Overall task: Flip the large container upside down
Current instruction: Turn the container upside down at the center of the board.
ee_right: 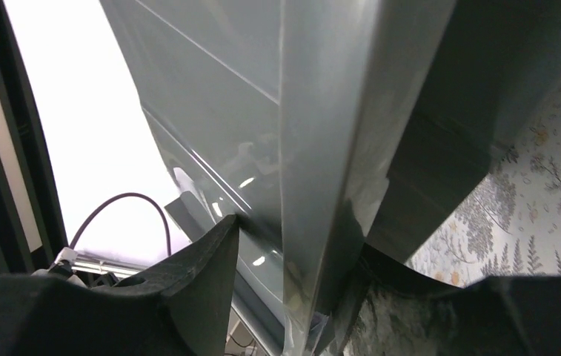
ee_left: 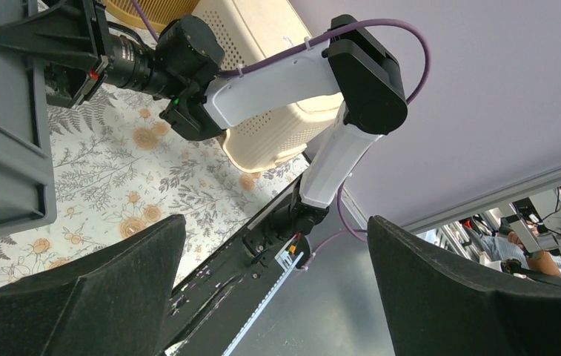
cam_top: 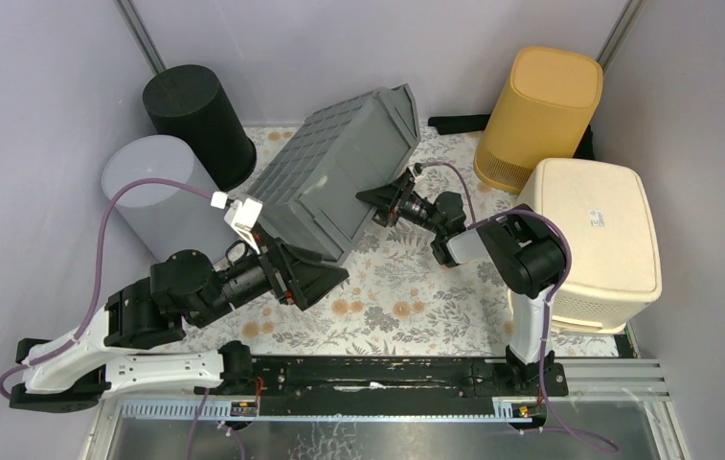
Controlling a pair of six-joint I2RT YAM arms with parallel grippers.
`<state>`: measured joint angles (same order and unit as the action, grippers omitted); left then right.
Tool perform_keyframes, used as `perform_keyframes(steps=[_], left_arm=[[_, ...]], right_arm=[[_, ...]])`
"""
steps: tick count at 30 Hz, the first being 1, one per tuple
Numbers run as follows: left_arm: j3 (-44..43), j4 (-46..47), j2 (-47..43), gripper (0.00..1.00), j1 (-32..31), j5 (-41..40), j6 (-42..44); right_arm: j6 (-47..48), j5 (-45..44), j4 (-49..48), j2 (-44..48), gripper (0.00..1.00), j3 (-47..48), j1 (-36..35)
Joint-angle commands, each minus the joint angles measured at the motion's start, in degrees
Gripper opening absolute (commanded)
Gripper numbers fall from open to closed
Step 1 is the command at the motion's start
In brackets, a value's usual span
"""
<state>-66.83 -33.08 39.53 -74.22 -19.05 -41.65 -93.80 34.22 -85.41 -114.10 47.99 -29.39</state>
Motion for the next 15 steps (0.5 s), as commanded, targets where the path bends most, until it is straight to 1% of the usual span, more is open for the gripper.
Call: perform_keyframes(steps=[1, 7, 11, 15], left_arm=[[0.54, 2.88, -0.59, 1.00, -0.24, 0.32, -0.54], [0.72, 3.11, -0.58, 1.00, -0.29, 0.59, -0.54], [0.76, 3.15, -0.76, 1.00, -0.30, 0.50, -0.54], [0.94, 3.20, -0.76, 1.00, -0.32, 0.57, -0.56]], right_arm=[[5.25, 1.63, 6.06, 2.92, 0.51, -1.36, 0.22], [7.72, 1.57, 10.70, 4.54, 0.52, -2.56, 0.22], [8.68, 1.38, 12.95, 5.17, 0.49, -3.10, 0.26], [10.80, 1.14, 16.32, 6.22, 0.48, -3.94, 0.34]])
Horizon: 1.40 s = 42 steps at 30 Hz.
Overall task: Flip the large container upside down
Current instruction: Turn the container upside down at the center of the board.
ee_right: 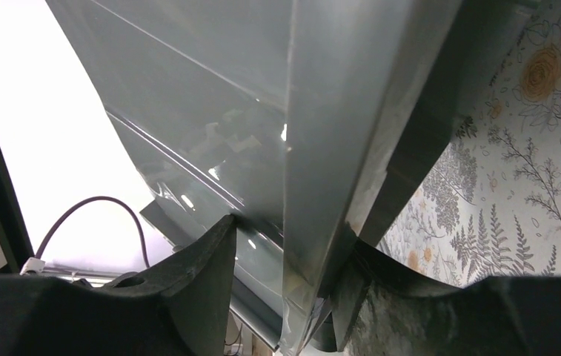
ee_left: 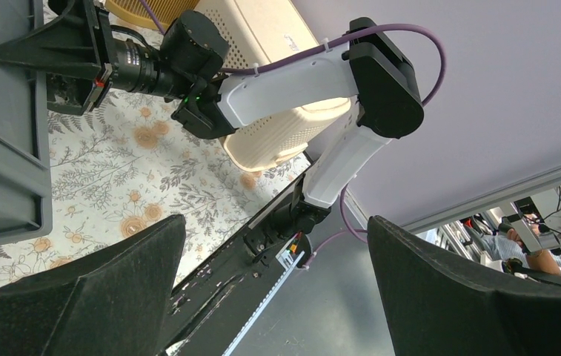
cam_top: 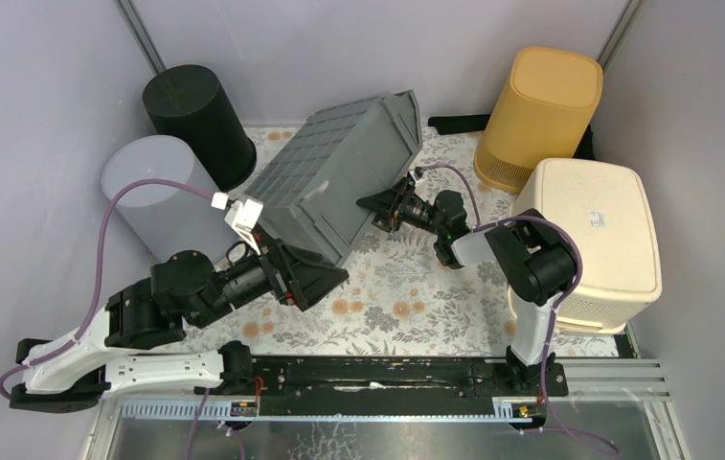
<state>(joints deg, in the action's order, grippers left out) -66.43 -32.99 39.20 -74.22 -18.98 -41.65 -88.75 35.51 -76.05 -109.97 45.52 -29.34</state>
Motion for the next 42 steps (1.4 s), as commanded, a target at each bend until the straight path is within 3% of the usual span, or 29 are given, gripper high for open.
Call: perform_keyframes(steps=[1, 16, 33, 42], left_arm=[[0.56, 3.24, -0.46, 1.00, -0.30, 0.45, -0.54], [1.22, 3.81, -0.51, 1.00, -0.32, 0.70, -0.80], [0.91, 3.91, 0.11, 1.00, -0.32, 0.87, -0.71], [0.62, 3.95, 0.60, 1.00, -0.32, 0.79, -0.46]], right_arm=[[6.15, -0.17, 7.84, 2.31, 0.48, -1.75, 0.30], [8.33, -0.44, 9.82, 3.64, 0.40, -6.03, 0.56], [8.39, -0.35, 8.96, 3.27, 0.00, -7.33, 1.22], [12.61, -1.22, 15.80, 6.10, 0.00, -8.29, 2.18]])
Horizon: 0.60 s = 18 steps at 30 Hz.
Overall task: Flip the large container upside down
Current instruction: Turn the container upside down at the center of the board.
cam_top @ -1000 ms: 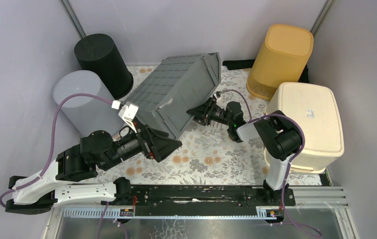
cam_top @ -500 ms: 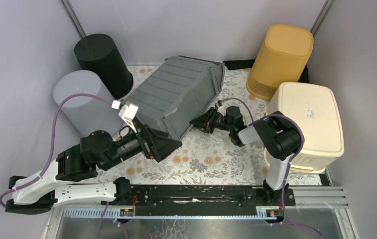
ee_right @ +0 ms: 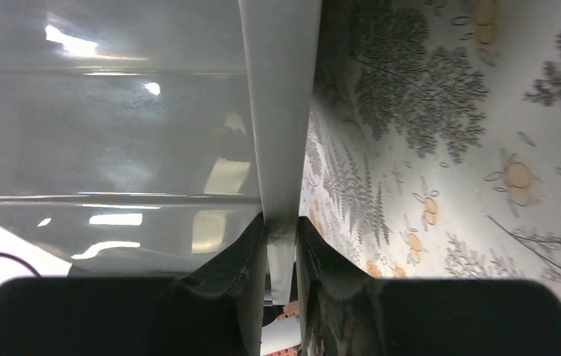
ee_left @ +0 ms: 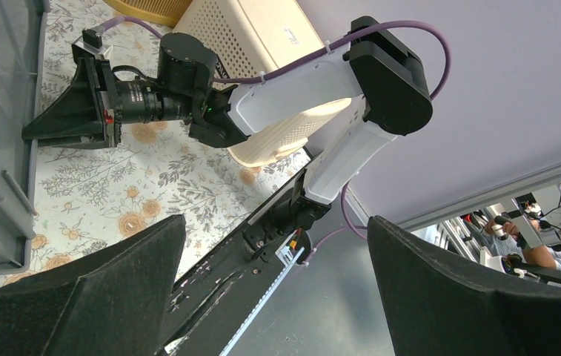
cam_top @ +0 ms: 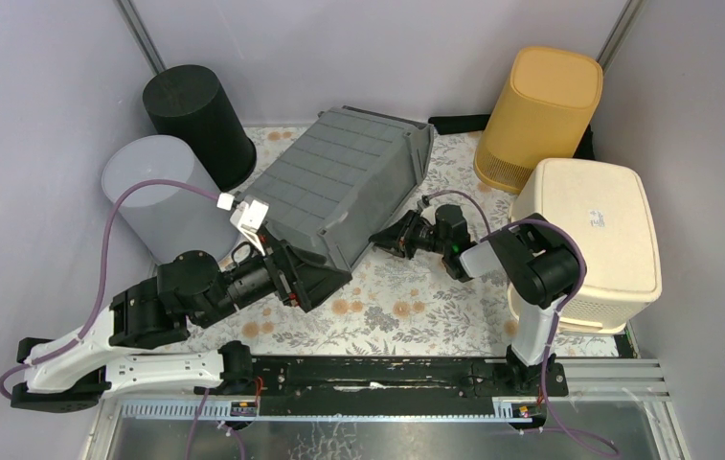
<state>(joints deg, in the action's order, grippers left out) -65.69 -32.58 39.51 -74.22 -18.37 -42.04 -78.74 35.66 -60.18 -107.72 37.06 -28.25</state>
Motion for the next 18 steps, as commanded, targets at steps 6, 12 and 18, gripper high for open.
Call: perform_keyframes(steps=[6, 12, 18], left_arm=[[-0.21, 3.49, 0.14, 1.00, -0.31, 0.18, 0.05], [0.46, 3.49, 0.09, 1.00, -0.31, -0.08, -0.05], [3.04, -0.81, -0.06, 1.00, -0.32, -4.71, -3.23]], right_arm=[[2.81, -0.85, 0.18, 4.46, 0.00, -1.37, 3.71], [2.91, -0.25, -0.21, 4.99, 0.00, -2.48, 5.51], [2.71, 0.18, -0.73, 5.31, 0.00, -2.72, 6.22]])
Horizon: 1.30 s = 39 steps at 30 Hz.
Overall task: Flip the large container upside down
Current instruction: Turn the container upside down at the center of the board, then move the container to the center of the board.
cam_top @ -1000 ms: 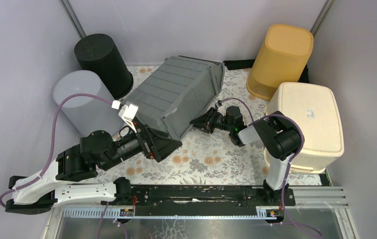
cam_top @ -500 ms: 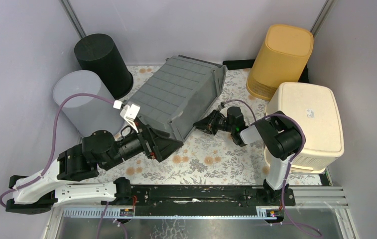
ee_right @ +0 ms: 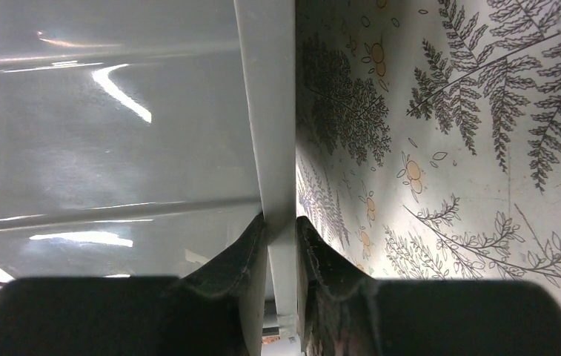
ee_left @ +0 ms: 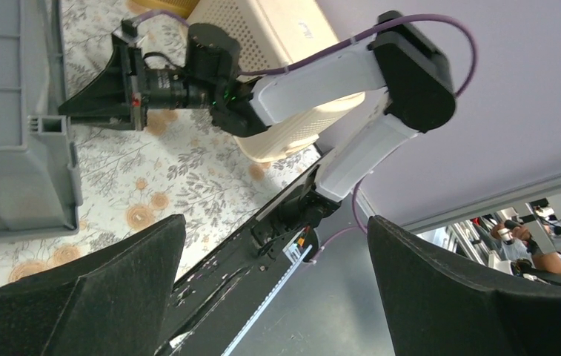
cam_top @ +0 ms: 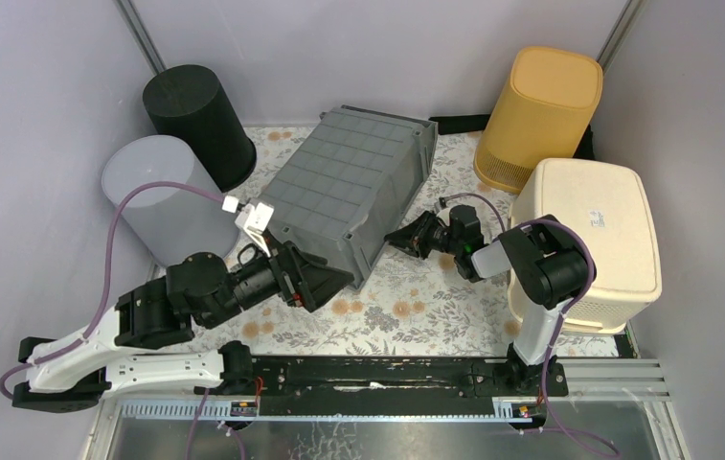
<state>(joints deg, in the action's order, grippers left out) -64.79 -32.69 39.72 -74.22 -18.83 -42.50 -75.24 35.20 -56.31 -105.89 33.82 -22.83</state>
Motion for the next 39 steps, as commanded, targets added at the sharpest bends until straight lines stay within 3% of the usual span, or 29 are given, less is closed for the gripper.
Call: perform_keyframes(steps=[1, 7, 12, 17, 26, 39], left_arm=[[3.31, -1.66, -0.64, 1.00, -0.27, -5.41, -3.96], [11.25, -3.99, -3.49, 0.99, -0.27, -11.05, -9.91], [13.13, -6.43, -2.54, 0.89, -0.19, -14.86, -12.56], [12.70, -11.37, 0.77, 0.88, 2.28, -17.70, -14.20], [14.73, -3.42, 4.50, 0.96, 28.19, 2.75, -3.84], [15.88, 7.28, 12.55, 0.99, 38.32, 8.67, -1.07]], right_arm=[[-0.78, 0.72, -4.59, 3.35, 0.00, 0.58, 0.82], [-1.15, 1.08, -5.39, 3.03, 0.00, 0.56, 0.90], [-2.12, 1.35, -7.46, 2.18, 0.00, 0.04, 0.92], [-3.02, 1.61, -9.59, 1.33, 0.00, -0.50, 0.92], [-4.84, 2.01, -13.23, 0.04, 0.00, -1.35, 0.92], [-6.80, 2.61, -20.26, -3.04, 0.00, -4.42, 0.88]])
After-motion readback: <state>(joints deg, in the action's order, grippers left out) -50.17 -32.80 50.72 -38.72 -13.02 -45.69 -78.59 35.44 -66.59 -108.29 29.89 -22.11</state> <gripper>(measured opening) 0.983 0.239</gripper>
